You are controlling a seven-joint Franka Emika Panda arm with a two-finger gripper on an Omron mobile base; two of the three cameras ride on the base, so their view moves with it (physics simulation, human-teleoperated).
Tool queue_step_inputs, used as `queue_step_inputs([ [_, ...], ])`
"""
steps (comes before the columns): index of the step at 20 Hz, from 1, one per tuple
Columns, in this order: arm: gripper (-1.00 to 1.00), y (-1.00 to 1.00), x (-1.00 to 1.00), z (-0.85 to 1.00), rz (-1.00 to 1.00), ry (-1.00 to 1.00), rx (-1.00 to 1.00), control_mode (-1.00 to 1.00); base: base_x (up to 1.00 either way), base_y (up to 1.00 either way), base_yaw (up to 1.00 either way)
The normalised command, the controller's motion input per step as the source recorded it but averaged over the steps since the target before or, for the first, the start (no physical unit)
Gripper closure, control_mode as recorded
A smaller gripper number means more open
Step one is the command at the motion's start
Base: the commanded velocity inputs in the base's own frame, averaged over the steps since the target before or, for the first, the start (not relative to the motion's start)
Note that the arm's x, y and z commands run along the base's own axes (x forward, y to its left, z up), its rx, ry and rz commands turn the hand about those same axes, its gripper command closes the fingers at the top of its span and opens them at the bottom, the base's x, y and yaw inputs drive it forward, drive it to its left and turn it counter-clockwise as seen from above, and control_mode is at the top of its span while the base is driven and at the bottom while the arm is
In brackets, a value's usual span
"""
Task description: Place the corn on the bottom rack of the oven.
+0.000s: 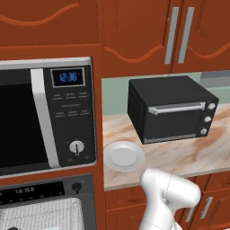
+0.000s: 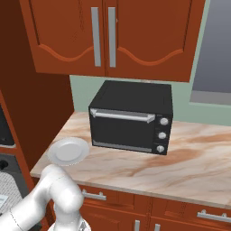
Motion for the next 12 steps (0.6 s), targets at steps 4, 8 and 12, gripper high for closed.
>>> queue_step_inputs([
  [4, 1.00, 0.03, 0.00, -0.34, -0.04, 0.00, -0.01, -1.00, 0.00, 0.00, 0.00],
  [8, 1.00, 0.00, 0.00, -0.40, -0.04, 0.00, 0.00, -1.00, 0.00, 0.00, 0.00],
  [12, -1.00, 0.00, 0.00, -0.22, -0.02, 0.00, 0.00, -1.00, 0.00, 0.00, 0.00],
])
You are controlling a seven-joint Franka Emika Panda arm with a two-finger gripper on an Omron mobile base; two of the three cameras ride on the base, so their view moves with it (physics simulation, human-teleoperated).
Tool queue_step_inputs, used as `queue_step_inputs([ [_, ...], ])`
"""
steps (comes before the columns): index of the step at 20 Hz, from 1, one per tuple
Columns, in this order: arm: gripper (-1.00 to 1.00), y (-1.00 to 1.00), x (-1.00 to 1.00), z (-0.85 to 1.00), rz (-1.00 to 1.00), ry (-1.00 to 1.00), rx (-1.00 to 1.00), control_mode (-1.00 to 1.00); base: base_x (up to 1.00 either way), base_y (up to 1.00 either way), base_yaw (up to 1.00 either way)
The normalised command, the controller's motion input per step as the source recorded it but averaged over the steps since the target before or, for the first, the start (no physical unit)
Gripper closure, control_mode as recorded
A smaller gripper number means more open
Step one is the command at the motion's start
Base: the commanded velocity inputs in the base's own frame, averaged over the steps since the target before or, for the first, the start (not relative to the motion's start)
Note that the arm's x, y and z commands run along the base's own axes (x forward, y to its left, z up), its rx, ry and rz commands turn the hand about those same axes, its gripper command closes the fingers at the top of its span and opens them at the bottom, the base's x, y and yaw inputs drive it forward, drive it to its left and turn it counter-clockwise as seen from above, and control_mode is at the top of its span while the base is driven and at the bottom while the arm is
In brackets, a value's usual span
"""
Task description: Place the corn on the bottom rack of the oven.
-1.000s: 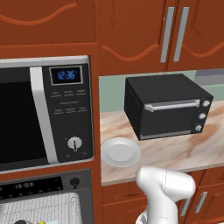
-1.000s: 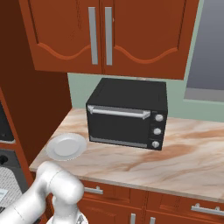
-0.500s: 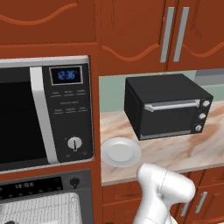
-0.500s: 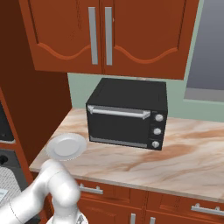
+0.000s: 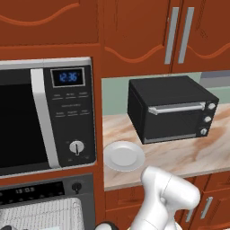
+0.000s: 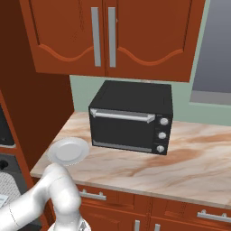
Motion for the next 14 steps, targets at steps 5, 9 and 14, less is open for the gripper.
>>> queue_step_inputs([
  [5, -1.00, 0.00, 0.00, 0.00, 0.00, -0.03, 0.00, -1.00, 0.00, 0.00, 0.00],
  [9, -1.00, 0.00, -0.09, 0.06, 0.00, -0.01, 0.00, -1.00, 0.00, 0.00, 0.00],
  [14, -1.00, 0.00, -0.48, 0.48, 0.00, -0.11, 0.00, -1.00, 0.00, 0.00, 0.00],
])
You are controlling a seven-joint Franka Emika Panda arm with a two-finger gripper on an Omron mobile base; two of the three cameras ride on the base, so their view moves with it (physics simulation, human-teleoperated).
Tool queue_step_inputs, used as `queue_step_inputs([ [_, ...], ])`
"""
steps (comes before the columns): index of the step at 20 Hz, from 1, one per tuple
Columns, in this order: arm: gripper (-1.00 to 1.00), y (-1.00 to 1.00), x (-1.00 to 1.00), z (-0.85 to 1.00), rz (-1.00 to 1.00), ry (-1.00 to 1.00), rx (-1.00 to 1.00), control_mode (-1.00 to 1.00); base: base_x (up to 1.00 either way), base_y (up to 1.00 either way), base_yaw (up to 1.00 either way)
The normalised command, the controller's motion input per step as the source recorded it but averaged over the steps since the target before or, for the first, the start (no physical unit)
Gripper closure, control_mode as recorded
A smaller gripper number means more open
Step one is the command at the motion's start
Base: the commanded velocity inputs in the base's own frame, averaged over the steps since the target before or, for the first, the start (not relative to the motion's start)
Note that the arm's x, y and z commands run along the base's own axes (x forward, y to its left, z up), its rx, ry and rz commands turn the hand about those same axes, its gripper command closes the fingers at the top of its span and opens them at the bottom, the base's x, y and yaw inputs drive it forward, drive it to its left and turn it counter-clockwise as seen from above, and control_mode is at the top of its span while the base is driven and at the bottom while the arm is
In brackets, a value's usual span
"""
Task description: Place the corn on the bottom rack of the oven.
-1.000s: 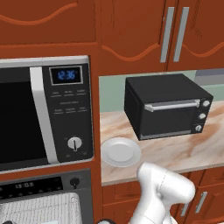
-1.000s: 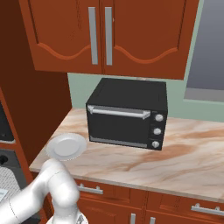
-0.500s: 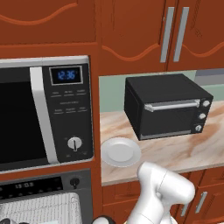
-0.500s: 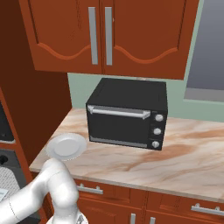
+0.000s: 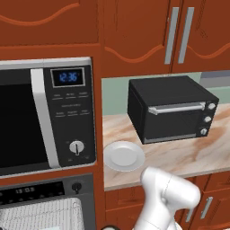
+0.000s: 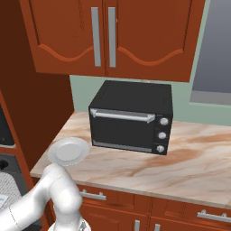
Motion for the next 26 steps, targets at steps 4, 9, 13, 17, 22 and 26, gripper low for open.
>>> queue_step_inputs([
  [4, -1.00, 0.00, -0.77, 0.68, 0.00, -0.16, -0.02, -1.00, 0.00, 0.00, 0.00],
  [9, -1.00, -0.52, -0.81, 0.77, 0.00, -0.14, 0.01, -1.00, 0.00, 0.00, 0.00],
  [13, -1.00, -0.78, -0.68, 0.83, 0.00, -0.12, 0.08, -1.00, 0.00, 0.00, 0.00],
  [17, -1.00, -0.83, -0.34, 0.88, 0.00, -0.04, 0.11, -1.00, 0.00, 0.00, 0.00],
  [22, -1.00, -0.86, -0.15, 0.58, 0.00, -0.04, 0.08, -1.00, 0.00, 0.00, 0.00],
  [26, -1.00, -0.72, 0.00, 0.44, 0.00, 0.00, 0.07, -1.00, 0.00, 0.00, 0.00],
])
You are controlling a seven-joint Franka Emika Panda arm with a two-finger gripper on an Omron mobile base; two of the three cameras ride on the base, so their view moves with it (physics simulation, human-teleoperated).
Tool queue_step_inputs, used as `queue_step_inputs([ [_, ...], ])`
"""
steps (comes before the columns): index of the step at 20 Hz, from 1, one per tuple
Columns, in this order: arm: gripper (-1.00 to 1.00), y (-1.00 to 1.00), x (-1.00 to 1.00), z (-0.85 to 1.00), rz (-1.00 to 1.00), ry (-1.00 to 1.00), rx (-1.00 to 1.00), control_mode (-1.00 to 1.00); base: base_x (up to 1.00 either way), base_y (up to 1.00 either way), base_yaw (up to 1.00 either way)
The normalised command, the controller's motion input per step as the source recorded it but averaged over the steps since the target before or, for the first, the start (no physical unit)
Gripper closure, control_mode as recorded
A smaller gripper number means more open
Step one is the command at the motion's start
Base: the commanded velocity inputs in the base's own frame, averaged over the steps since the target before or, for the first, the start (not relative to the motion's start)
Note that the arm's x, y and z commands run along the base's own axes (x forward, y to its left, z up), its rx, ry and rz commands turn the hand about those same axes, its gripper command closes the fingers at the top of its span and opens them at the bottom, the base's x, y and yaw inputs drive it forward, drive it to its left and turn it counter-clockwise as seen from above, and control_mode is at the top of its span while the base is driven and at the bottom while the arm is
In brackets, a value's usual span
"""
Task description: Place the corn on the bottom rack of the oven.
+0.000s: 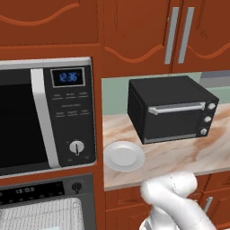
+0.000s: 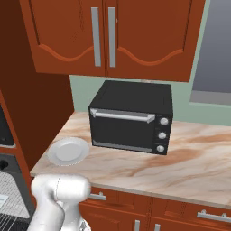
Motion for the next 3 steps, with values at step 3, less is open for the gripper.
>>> queue_step_inputs([
  [3, -1.00, -0.46, 0.00, 0.35, 0.00, 0.00, 0.00, -1.00, 0.00, 0.00, 0.00],
])
